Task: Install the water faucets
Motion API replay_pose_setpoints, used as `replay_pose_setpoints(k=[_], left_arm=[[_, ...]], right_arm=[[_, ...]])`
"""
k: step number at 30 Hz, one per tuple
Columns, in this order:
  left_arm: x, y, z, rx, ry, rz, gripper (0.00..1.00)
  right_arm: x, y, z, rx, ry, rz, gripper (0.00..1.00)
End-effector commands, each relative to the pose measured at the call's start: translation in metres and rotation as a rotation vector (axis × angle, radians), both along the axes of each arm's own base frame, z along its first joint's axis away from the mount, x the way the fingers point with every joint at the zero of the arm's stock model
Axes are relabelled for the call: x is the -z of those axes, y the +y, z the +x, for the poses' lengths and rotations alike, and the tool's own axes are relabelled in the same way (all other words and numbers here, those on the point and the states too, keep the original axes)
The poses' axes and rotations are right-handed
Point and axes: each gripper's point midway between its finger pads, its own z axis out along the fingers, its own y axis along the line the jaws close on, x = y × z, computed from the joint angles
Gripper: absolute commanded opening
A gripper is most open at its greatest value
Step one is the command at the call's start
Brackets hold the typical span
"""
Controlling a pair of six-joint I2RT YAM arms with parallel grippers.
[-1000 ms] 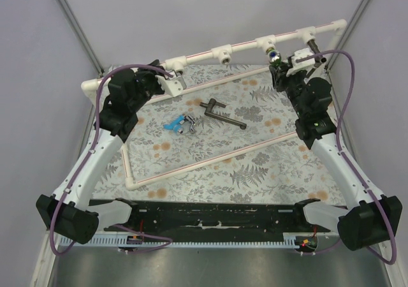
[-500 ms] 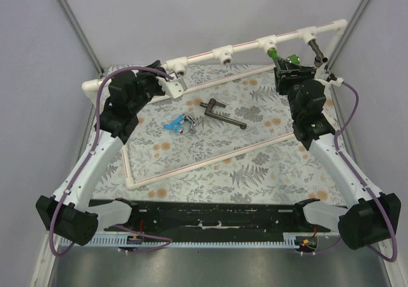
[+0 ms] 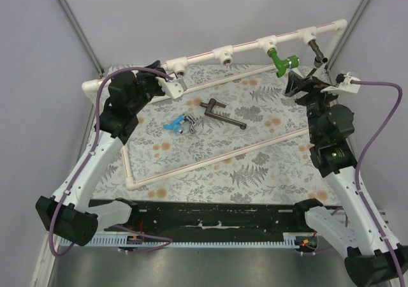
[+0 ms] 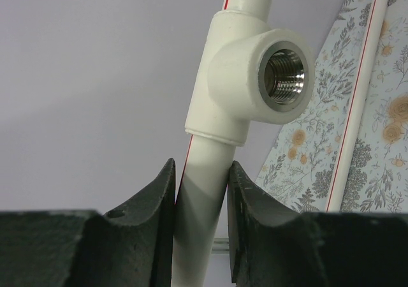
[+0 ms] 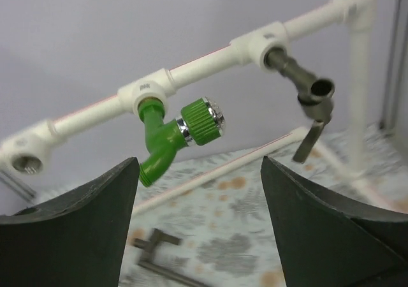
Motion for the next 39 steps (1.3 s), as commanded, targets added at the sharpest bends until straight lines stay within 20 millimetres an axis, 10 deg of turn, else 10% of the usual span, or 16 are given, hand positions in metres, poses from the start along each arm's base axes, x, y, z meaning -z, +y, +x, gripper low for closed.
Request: replay_pose_setpoints(k=[1, 10, 24, 27, 31, 39], left_arm=[[0.021, -0.017, -0.008, 0.047, 0.141, -0.158, 0.02], [0.021, -0.017, -0.008, 0.047, 0.144, -0.159, 0.02], [0.021, -0.016, -0.01, 0.044, 0.143, -0.158, 0.02], [0.021, -0.015, -0.01, 0.04, 0.141, -0.155, 0.02], [0.02, -0.014, -0.011, 0.039, 0.138, -0.157, 0.02], [0.023, -0.014, -0.011, 0.035, 0.144, -0.155, 0.02]], right_arm=[[0.0, -0.004, -0.012, -0.005, -0.015, -0.803, 0.85], [-0.002, 0.03, 0.004, -0.11, -0.219, -1.586, 0.86], [0.004, 0.035, 0.08, -0.011, -0.191, -1.669, 0.73], [0.015, 0.036, 0.083, -0.062, -0.139, -1.497, 0.53], [0.015, 0.043, 0.08, -0.132, -0.097, -1.101, 0.03], [0.028, 0.024, 0.083, -0.03, 0.127, 0.515, 0.0]])
